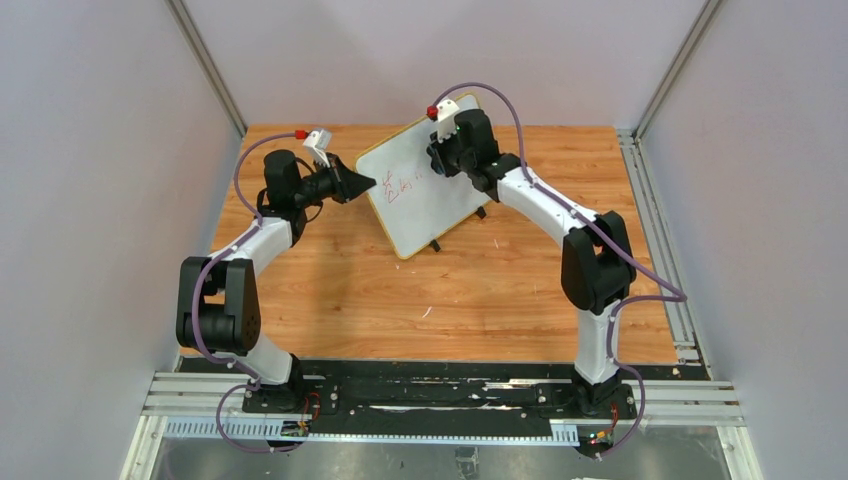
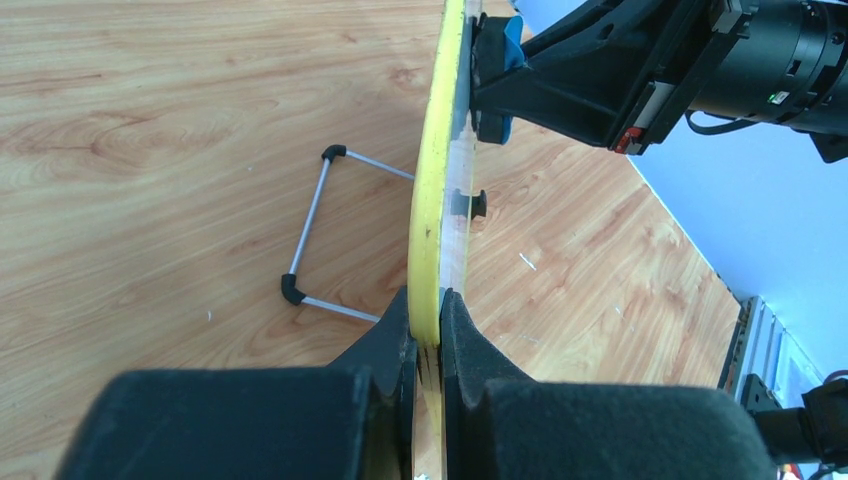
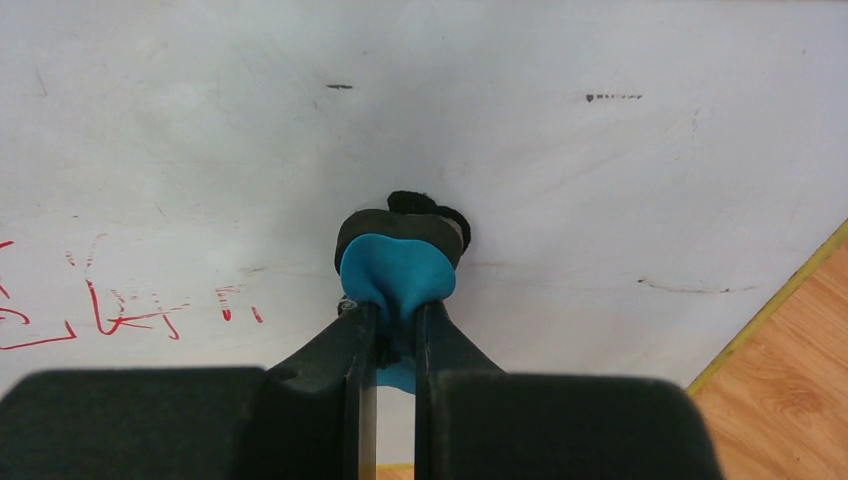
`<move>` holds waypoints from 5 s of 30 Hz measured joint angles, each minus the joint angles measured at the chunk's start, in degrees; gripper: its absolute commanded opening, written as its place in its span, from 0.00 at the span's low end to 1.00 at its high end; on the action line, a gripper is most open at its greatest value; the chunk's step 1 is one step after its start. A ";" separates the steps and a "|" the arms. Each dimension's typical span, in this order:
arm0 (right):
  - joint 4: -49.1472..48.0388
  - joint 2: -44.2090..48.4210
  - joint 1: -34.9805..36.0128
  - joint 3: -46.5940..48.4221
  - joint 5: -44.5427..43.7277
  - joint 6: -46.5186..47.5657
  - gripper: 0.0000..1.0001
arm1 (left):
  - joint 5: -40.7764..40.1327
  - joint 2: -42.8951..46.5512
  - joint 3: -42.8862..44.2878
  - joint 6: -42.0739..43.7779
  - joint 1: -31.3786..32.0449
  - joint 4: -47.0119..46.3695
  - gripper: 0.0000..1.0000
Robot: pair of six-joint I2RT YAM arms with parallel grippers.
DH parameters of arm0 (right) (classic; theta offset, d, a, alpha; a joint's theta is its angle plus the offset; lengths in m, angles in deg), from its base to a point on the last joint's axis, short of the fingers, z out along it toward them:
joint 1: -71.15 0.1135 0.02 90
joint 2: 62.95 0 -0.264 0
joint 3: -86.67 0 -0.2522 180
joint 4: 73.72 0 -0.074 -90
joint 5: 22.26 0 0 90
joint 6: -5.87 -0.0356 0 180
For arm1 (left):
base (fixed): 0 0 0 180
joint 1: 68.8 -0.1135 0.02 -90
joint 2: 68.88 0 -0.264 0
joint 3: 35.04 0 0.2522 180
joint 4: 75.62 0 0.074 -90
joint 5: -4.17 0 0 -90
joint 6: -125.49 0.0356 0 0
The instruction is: Erase the whiteboard
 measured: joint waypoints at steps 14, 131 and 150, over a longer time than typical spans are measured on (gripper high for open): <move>-3.06 2.23 4.48 -6.34 -0.96 -2.58 0.01 | -0.28 0.07 -0.02 0.00 0.02 0.28 0.00; -8.24 3.58 14.75 -9.22 -0.98 -4.11 0.00 | -0.57 0.87 -0.02 1.31 0.46 1.38 0.00; -4.26 3.52 15.26 -10.12 -2.38 -3.89 0.01 | -0.70 0.96 -0.02 1.51 0.50 1.36 0.00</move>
